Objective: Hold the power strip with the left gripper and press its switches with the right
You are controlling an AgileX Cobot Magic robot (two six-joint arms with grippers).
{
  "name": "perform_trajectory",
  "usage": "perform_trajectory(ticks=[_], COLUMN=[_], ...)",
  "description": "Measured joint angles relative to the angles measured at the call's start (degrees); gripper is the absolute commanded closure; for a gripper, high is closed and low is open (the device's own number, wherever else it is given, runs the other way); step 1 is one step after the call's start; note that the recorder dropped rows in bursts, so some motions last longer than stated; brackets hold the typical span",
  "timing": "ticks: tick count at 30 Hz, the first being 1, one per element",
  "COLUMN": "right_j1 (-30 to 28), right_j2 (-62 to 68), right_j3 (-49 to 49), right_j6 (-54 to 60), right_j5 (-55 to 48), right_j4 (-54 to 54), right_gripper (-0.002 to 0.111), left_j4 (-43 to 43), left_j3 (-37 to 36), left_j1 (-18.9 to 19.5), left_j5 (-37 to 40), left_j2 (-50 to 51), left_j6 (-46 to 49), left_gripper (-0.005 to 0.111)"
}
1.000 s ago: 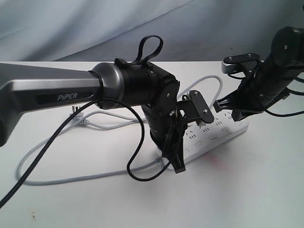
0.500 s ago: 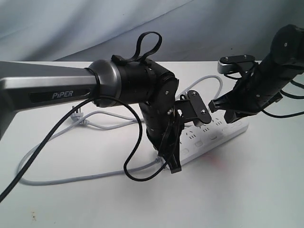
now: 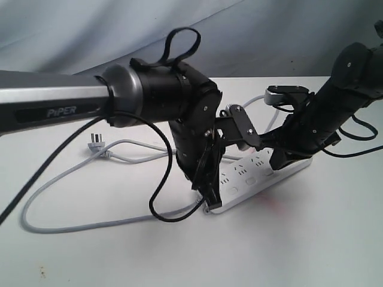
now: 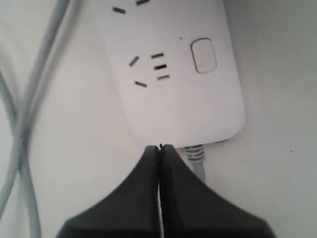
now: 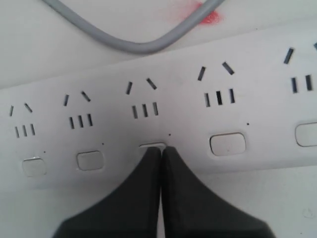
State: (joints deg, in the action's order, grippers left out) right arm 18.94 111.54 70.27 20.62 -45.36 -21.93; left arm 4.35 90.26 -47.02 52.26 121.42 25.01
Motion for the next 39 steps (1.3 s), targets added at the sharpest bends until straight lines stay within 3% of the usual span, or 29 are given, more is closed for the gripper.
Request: perform_trajectory(ticks=[5, 9, 14, 18, 25, 39], right_j1=[0.0, 0.0, 2.41, 4.32, 4.37, 4.37], right_j2=[0.0, 0.0, 0.0, 0.1, 0.09, 0.09], right_j3=[0.0, 0.0, 0.0, 0.0, 0.0, 0.0], right_j6=[0.23, 0.44, 0.44, -2.76, -7.86, -7.69], right_j5=[-0.11, -0.11, 0.02, 1.38, 2.38, 2.5], right_j4=[-0.22, -0.22, 1.0, 5.23, 12.15, 9.68], right_gripper=[0.108, 0.108, 0.108, 0.108, 0.108, 0.108], left_j4=[0.45, -1.32, -2.15, -2.15, -2.15, -2.15], left_j3=[-0.48, -7.3, -17.26, -20.25, -21.36, -21.36], left_j1=[0.0, 0.4, 5.07, 7.56, 9.16, 9.16], left_j5=[-1.37, -6.19, -9.46, -10.16, -11.5, -12.22], left_j2=[-8.11, -16.56, -22.04, -24.28, -27.18, -27.56], left_j6=[-3.68, -6.41, -7.82, -8.3, -8.94, -9.05], left_gripper=[0.107, 0.107, 0.107, 0.107, 0.107, 0.107])
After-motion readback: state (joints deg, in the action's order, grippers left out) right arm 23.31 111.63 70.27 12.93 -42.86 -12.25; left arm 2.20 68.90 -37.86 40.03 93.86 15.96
